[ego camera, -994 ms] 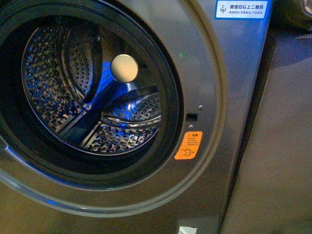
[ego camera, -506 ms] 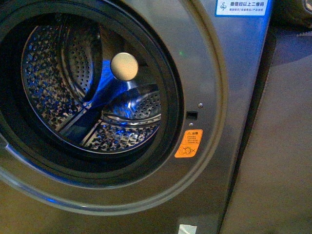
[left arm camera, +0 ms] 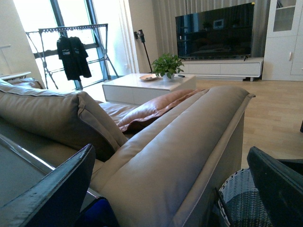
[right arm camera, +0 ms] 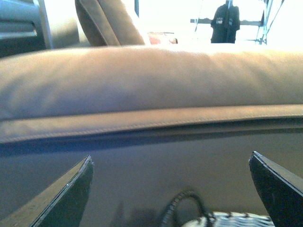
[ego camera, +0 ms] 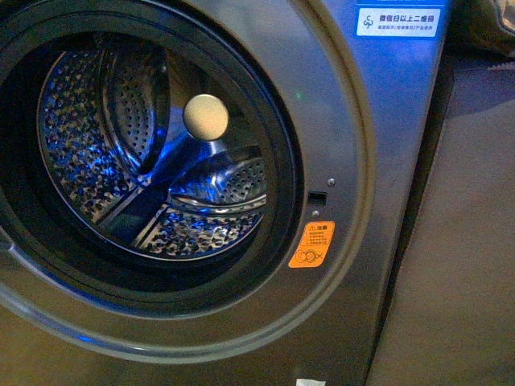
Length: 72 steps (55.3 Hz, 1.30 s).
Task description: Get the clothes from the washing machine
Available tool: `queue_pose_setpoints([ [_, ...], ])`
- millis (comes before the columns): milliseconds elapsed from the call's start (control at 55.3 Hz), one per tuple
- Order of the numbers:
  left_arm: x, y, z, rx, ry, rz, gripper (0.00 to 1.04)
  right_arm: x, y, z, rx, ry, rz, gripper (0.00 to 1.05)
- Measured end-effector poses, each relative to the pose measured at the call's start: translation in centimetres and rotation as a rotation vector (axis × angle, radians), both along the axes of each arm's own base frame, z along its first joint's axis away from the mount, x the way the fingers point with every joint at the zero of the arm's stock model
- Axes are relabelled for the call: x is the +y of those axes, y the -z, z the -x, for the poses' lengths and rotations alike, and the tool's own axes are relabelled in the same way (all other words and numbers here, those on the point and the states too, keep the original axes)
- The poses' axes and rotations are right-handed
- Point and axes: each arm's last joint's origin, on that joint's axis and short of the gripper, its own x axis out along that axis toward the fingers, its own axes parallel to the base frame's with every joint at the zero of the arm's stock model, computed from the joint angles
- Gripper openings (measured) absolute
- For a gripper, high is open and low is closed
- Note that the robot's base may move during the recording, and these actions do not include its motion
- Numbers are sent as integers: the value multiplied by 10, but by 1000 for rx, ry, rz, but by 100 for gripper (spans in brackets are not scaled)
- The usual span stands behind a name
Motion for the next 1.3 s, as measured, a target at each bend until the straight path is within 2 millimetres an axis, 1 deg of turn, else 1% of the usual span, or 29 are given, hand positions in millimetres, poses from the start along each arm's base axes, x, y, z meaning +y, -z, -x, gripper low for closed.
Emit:
queue_pose_setpoints([
  [127,0,0,0,0,0,0,98,29,4,-4,-85,-58,-126,97],
  [199,0,0,0,0,0,0,98,52,14,-8,-97,-112,-205,97],
  [217,0,0,0,0,0,0,98,61,19,-9,-101,-131,-222,97],
  [235,0,0,0,0,0,0,98,65,20,-9,-97,-136,-225,96],
  [289,0,0,0,0,0,0,98,84,33,-9,-12,-134,-228,87],
  [307,0,0,0,0,0,0,98,88,36,-8,3,-129,-224,85],
  [344,0,0,0,0,0,0,98,102,53,-6,58,-125,-199,78],
  [362,0,0,0,0,0,0,98,105,57,-5,68,-128,-190,76],
  [398,0,0,0,0,0,0,98,116,73,-3,101,-152,-159,69],
  [434,0,0,0,0,0,0,98,122,81,-1,113,-178,-142,64],
  [561,0,0,0,0,0,0,98,131,97,3,127,-171,-99,43],
  [579,0,0,0,0,0,0,98,132,98,4,127,-171,-98,41],
  [615,0,0,0,0,0,0,98,134,102,5,126,-173,-92,34],
  [705,0,0,0,0,0,0,98,139,113,10,121,-178,-80,11],
  [759,0,0,0,0,0,0,98,141,117,12,121,-179,-78,2],
  [778,0,0,0,0,0,0,98,141,118,12,121,-181,-77,1],
  [850,0,0,0,0,0,0,98,146,123,14,121,-147,-78,2],
  [922,0,-2,1,27,-28,13,98,153,129,17,119,-183,-75,2],
  [976,0,-2,0,65,-60,25,98,153,132,19,118,-185,-74,2],
  [1103,-2,-1,-4,91,-89,32,98,153,138,22,116,-183,-75,2],
  [1175,3,-1,-8,97,-133,38,98,153,140,23,115,-184,-74,2],
  [1211,9,-3,-8,100,-174,43,98,153,141,24,116,-184,-74,2],
  [1230,16,-6,-8,96,-213,50,98,153,142,24,116,-183,-75,2],
  [1248,19,-7,-8,96,-231,54,98,153,142,24,116,-183,-74,2],
  [1302,47,-15,-8,70,-392,107,98,153,144,25,117,-184,-75,2],
])
